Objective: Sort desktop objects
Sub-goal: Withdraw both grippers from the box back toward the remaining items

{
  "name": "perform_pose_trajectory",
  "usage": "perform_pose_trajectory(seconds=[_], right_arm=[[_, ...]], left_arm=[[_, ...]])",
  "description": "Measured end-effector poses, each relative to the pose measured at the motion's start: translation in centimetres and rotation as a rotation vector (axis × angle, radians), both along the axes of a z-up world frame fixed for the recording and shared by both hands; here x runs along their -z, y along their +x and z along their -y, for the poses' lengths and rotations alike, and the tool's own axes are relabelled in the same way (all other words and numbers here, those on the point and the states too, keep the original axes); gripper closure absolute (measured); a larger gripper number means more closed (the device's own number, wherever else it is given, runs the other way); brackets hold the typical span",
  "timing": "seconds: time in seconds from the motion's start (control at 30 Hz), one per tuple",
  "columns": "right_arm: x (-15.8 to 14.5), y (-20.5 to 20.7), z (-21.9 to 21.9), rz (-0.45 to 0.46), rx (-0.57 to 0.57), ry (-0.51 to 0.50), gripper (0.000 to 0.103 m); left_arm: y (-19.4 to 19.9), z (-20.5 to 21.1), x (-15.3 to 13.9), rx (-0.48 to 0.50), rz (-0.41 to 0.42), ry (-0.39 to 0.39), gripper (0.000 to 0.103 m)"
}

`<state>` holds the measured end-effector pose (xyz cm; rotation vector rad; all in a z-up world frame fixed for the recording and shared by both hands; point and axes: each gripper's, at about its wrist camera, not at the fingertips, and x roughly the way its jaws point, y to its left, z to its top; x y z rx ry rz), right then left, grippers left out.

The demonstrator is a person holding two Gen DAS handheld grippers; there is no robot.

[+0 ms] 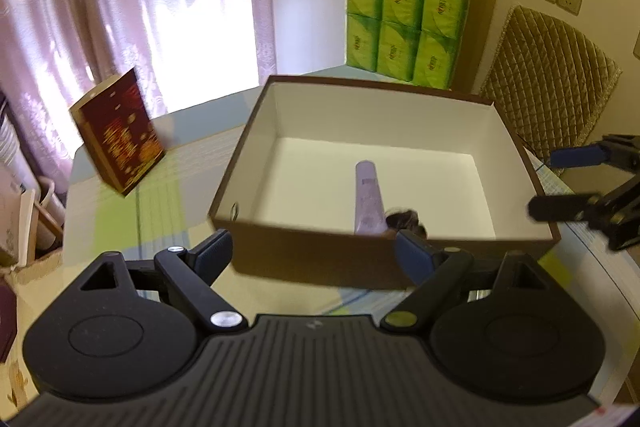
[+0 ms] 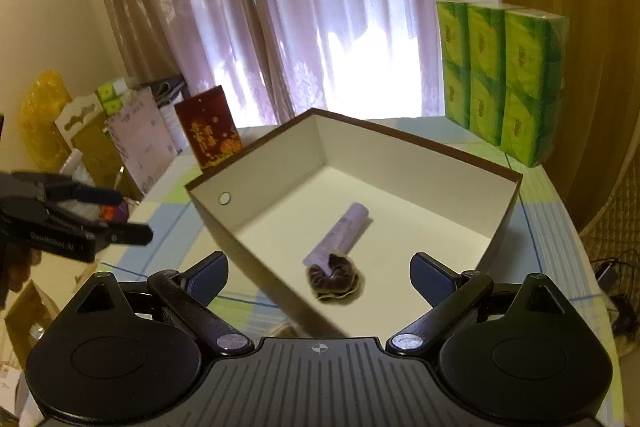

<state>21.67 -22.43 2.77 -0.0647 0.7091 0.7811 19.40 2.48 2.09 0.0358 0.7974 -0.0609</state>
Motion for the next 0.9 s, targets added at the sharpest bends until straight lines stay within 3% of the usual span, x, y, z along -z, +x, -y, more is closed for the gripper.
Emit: perform_pose_trajectory(seconds=[0.2, 0.43, 0.6, 0.9], right_arm=[[0.1, -2.6, 0.8, -0.038, -0.002, 0.016, 0.008], [2.3, -4.3, 0.8, -0.116, -0.002, -0.001, 0.008], [4.5, -4.4, 0.4, -0.199, 0.018, -0.006, 0.008], [6.4, -3.5, -0.3, -0.254, 0.038, -0.026, 0.008]], left_arm=[[-3.9, -1.1, 0.8, -0.047, -0.018, 0.013, 0.017], [-7.0, -1.9, 2.4, -0.093, -0.058, -0.013, 0.017], [-8.0, -2.3, 3.8, -0.125, -0.090, -0.032, 0.017], [-8.2, -2.3, 5.8, -0.134, -0.148, -0.041, 0.017]])
